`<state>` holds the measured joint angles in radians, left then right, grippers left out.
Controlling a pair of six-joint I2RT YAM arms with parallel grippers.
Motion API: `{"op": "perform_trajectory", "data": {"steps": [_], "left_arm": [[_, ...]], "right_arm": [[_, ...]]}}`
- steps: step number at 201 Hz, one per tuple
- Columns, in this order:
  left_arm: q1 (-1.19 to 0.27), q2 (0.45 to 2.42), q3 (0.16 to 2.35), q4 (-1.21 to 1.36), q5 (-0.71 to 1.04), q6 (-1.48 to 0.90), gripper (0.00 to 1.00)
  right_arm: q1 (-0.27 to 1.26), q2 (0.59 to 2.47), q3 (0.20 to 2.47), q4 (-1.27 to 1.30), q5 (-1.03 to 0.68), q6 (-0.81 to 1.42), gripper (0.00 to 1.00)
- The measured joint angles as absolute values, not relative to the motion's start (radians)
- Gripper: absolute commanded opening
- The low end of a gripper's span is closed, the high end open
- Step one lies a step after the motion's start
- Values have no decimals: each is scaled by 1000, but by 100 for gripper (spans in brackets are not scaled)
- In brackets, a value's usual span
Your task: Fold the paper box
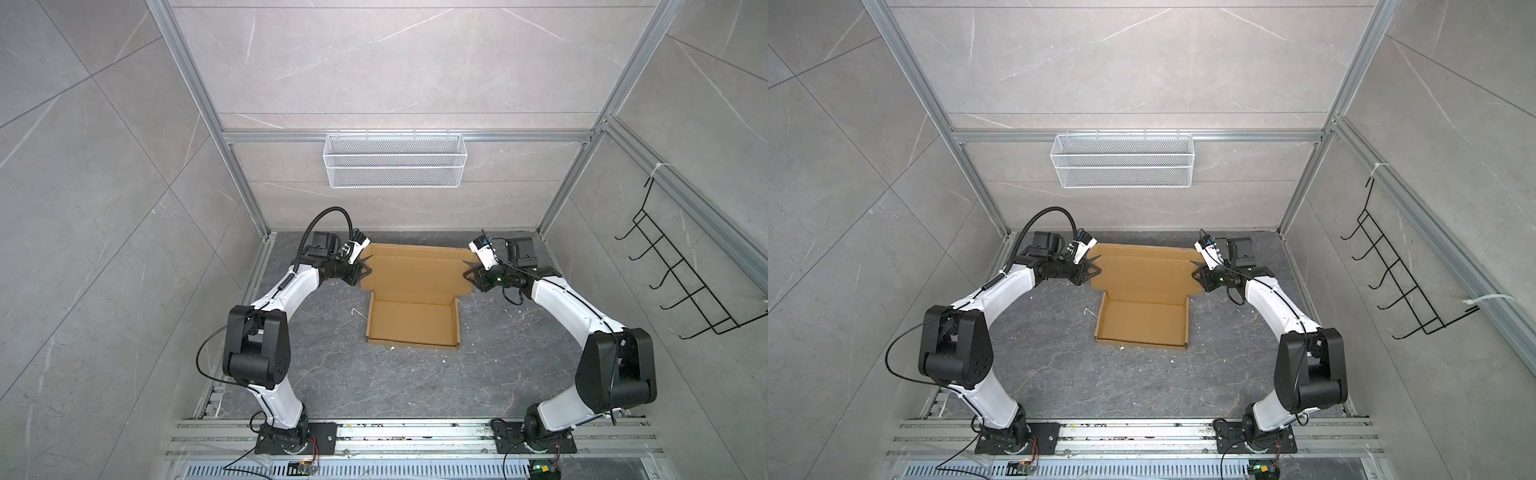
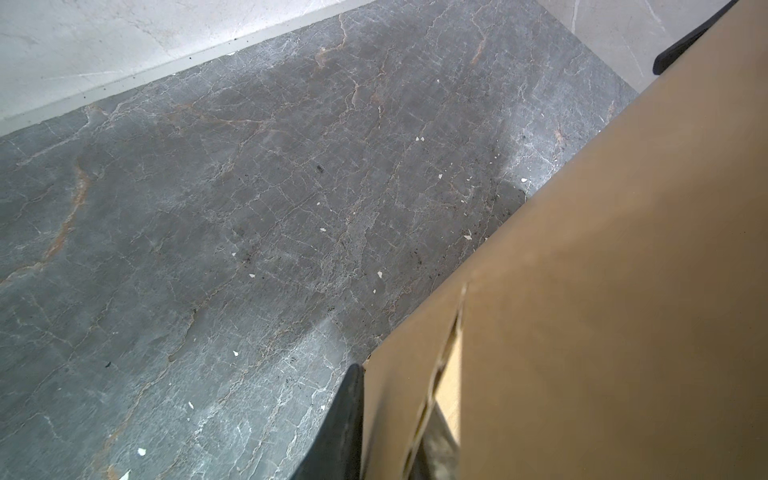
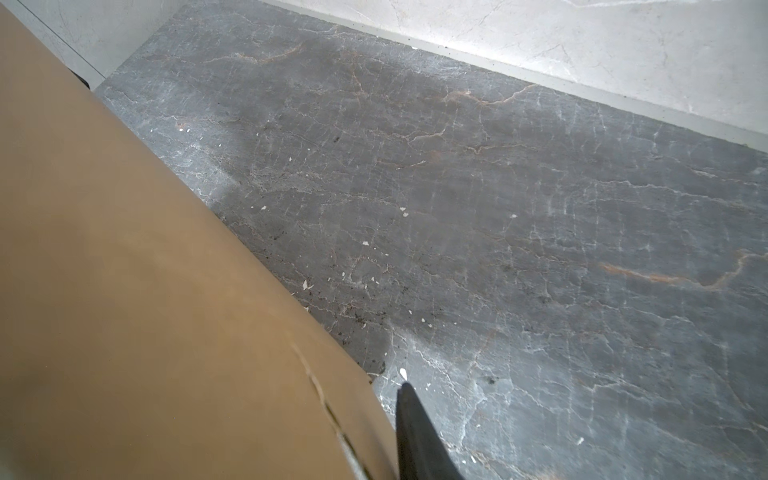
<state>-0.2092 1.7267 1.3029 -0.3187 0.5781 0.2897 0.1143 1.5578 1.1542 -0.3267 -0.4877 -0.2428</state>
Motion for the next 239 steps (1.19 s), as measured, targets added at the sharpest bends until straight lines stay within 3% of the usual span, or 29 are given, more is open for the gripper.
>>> {"op": "perform_trajectory", "data": {"steps": [56, 135, 239], "left_arm": [[-218, 1705, 1260, -253, 570, 237, 0], [-230, 1669, 1190, -133, 471, 122, 0], [-280, 1667, 1174, 10, 363, 29, 0]], "right_arm": [[153, 1511, 1080, -248, -460, -178, 14], [290, 1465, 1021, -152, -227, -151, 3], [372, 1488, 1024, -12, 56, 27, 1]]}}
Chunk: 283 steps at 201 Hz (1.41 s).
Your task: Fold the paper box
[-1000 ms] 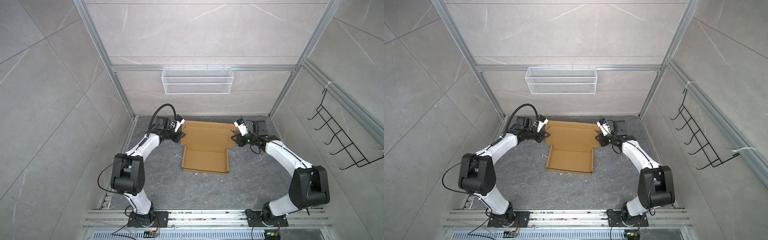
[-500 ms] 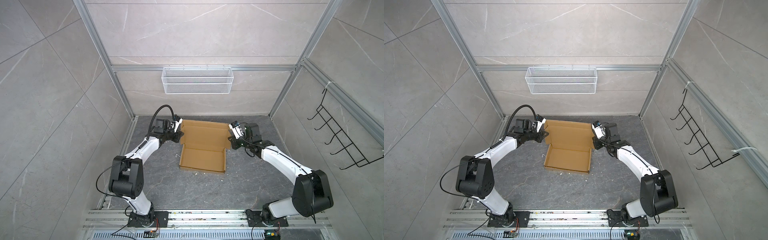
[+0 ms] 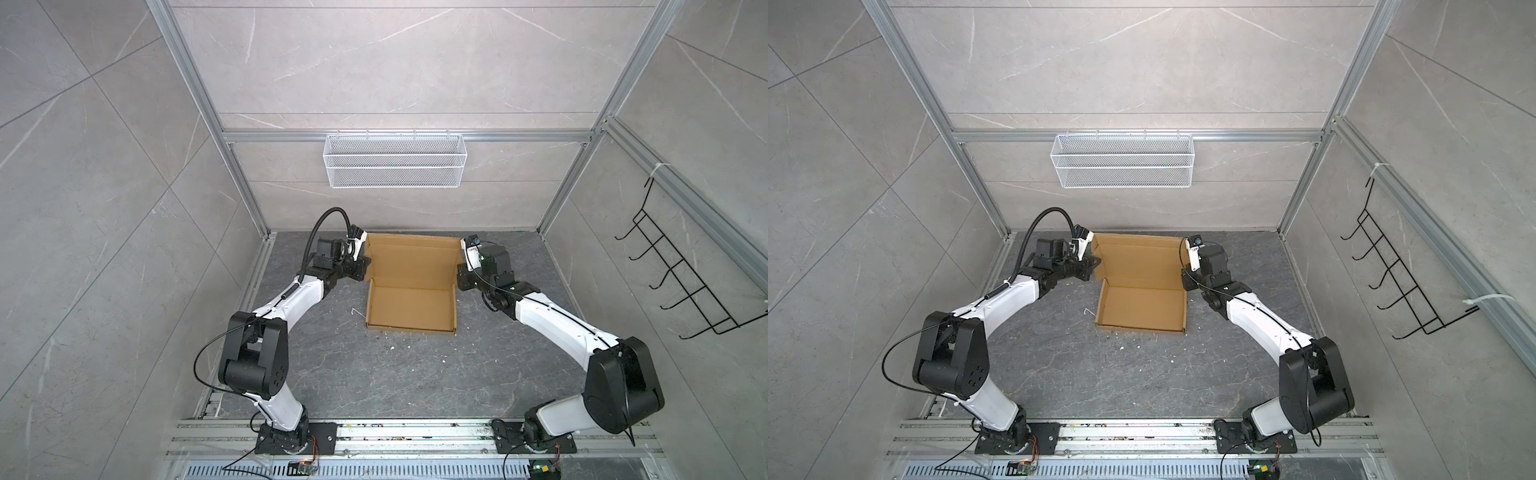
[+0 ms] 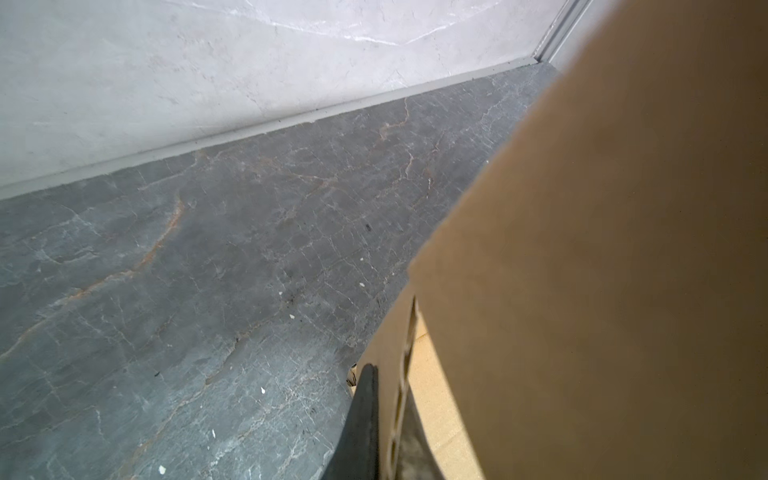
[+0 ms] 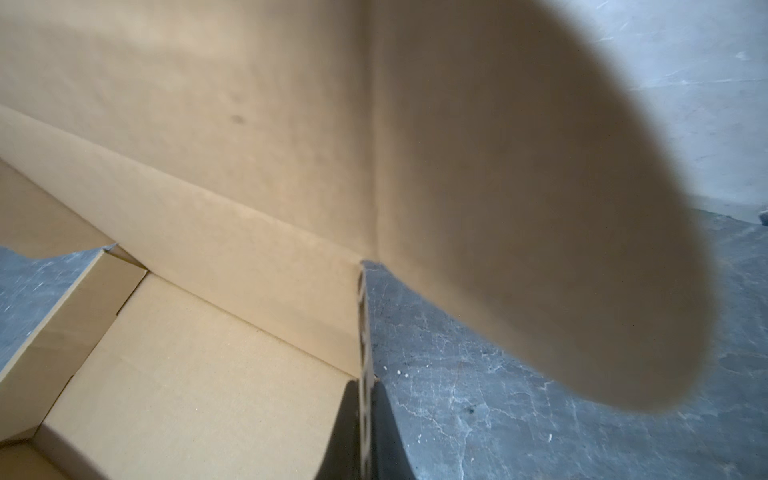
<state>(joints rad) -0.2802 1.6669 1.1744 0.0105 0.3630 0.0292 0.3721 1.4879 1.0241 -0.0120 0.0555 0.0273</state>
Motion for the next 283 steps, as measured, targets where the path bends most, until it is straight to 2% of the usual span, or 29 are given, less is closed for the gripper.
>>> {"op": "perform_trajectory", "data": {"steps": [51, 133, 283], "left_arm": [[-300, 1676, 1168, 86, 271, -24, 0], [-348, 1657, 1024, 251, 165, -114, 0], [-388, 1605, 872, 431, 80, -164, 0]], "right_arm": [[425, 1505, 983, 99, 165, 51, 2], [491, 1491, 836, 260, 285, 120, 0], [618, 1502, 802, 304, 538, 263, 1]]}}
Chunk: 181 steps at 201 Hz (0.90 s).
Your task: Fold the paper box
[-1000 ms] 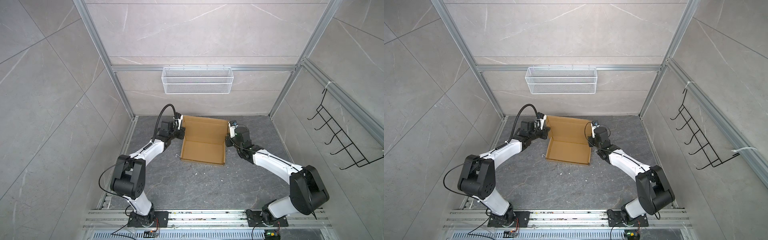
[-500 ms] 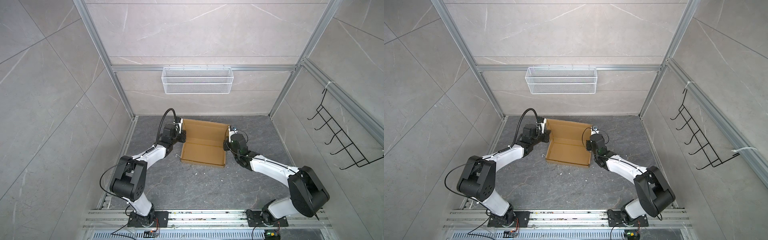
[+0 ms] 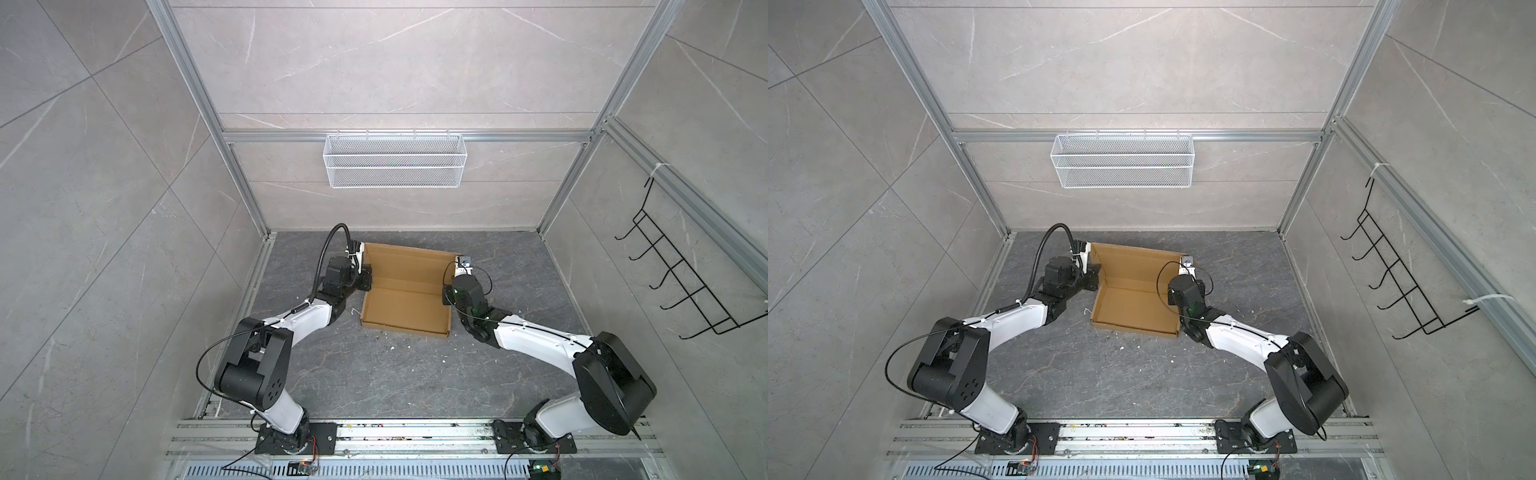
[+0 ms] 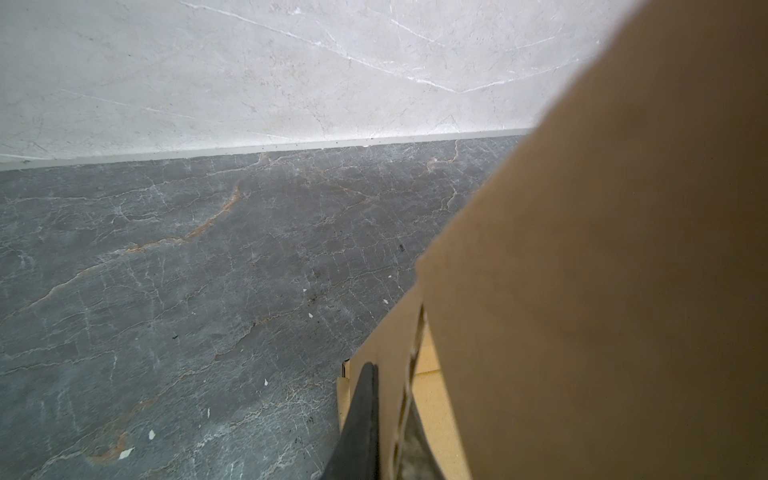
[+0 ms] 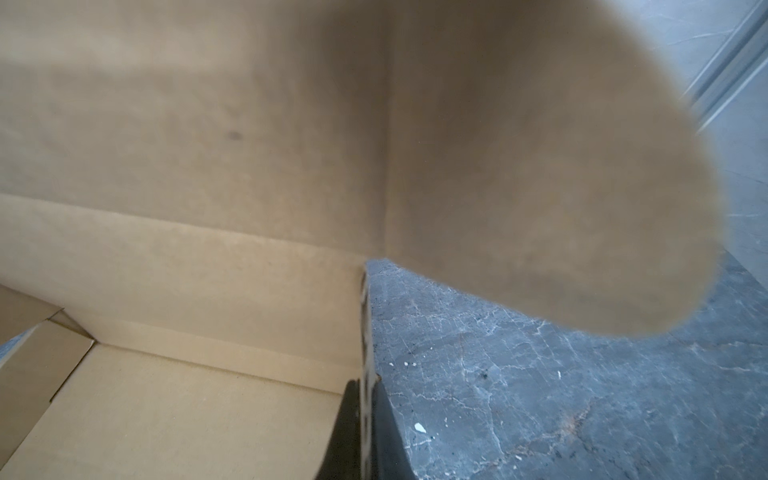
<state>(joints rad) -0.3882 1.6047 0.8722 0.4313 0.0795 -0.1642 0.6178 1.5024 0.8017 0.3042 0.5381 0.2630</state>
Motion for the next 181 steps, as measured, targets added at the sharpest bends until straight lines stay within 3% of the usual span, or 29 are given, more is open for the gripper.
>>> {"op": "perform_trajectory", "data": {"steps": [181], "left_arm": [[-434, 1579, 727, 636, -17, -182, 0]], "right_arm": [[677, 1533, 766, 376, 659, 356, 1]]}}
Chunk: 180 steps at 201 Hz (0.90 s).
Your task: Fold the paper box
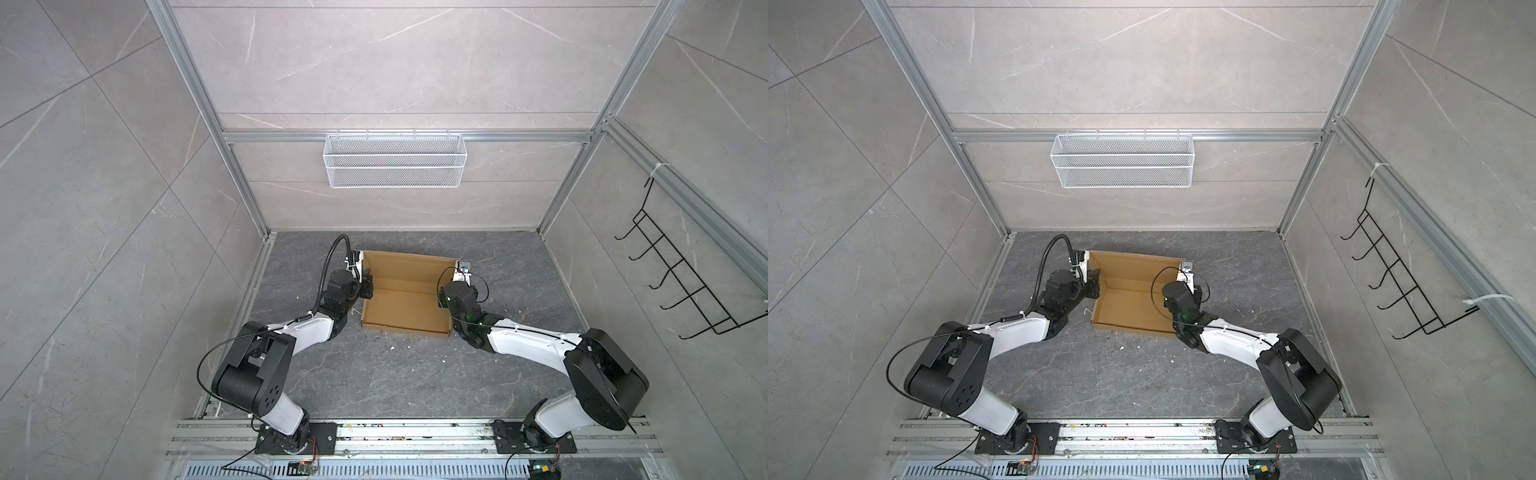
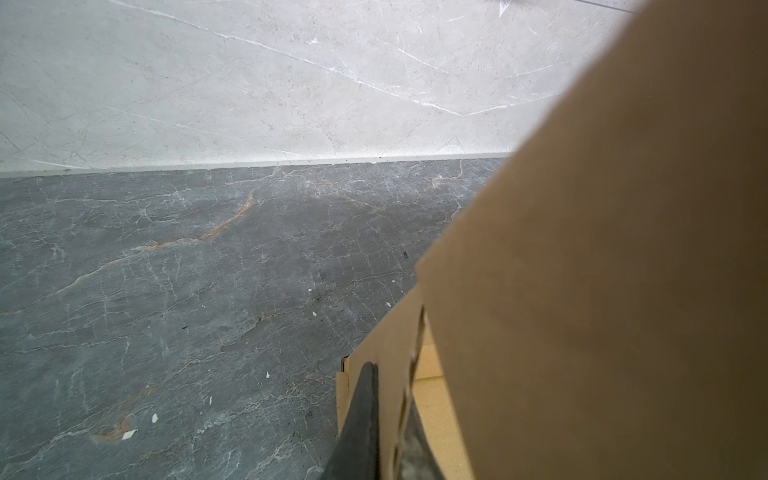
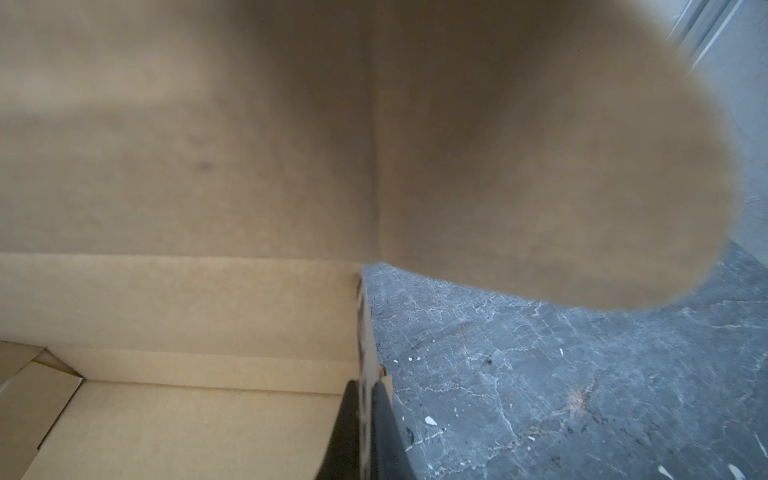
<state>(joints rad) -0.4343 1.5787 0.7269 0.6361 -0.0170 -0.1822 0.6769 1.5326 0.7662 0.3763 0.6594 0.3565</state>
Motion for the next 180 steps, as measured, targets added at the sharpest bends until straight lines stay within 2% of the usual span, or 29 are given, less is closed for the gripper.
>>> {"op": "perform_trajectory", "data": {"steps": [180], "left_arm": [[-466, 1577, 639, 762, -67, -182, 0]], "right_arm": [[712, 1545, 680, 496, 701, 375, 1]]}}
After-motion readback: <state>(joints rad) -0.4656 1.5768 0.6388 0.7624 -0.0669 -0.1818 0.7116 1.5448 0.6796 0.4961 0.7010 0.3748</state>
